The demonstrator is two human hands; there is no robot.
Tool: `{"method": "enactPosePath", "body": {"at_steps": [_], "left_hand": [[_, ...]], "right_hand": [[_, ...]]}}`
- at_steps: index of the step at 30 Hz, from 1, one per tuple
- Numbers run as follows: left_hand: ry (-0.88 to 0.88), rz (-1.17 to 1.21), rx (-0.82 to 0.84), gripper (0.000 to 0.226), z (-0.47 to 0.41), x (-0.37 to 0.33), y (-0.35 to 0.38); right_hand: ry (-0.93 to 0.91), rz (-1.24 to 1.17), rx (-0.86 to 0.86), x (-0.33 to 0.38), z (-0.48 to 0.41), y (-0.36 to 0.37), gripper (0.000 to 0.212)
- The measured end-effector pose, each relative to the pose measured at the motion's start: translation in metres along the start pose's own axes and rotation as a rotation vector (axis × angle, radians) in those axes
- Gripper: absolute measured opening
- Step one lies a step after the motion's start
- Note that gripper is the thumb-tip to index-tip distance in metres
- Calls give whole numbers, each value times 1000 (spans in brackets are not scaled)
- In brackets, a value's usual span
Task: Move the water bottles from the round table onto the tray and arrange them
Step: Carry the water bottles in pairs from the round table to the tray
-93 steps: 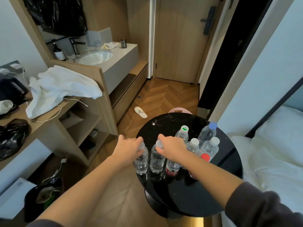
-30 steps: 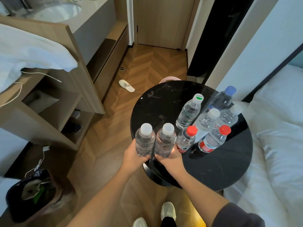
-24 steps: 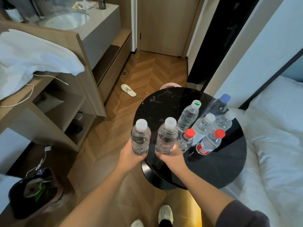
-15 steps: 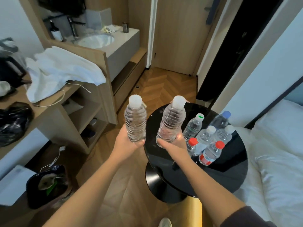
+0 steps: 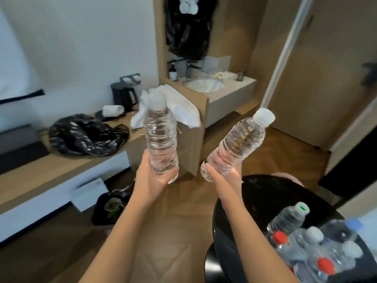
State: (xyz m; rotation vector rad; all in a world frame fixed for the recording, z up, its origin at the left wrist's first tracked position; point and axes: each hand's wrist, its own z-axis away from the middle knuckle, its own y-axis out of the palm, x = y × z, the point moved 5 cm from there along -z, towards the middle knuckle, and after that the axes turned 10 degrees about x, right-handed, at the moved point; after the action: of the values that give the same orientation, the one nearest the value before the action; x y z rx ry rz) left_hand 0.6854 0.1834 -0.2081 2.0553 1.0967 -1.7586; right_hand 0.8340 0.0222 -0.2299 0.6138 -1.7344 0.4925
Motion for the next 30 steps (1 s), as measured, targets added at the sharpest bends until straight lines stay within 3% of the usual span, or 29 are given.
{"method": "enactPosePath", "body": {"at_steps": [6,16,22,30], "left_hand": [[-29,23,-299,55,54,-16,-45],[-190,-19,-728,57,177,-23,-129],[-204,-90,-997,62,278,-45,-196],[-200,-178,-1355,59,404,-93,-254]], "right_hand": [[-45,-83,276,17,-6,48,85],[-9,-360,646,29,31,181,51],[61,-372,835,67,97,275,70],[123,-322,1057,97,195,376,69]]}}
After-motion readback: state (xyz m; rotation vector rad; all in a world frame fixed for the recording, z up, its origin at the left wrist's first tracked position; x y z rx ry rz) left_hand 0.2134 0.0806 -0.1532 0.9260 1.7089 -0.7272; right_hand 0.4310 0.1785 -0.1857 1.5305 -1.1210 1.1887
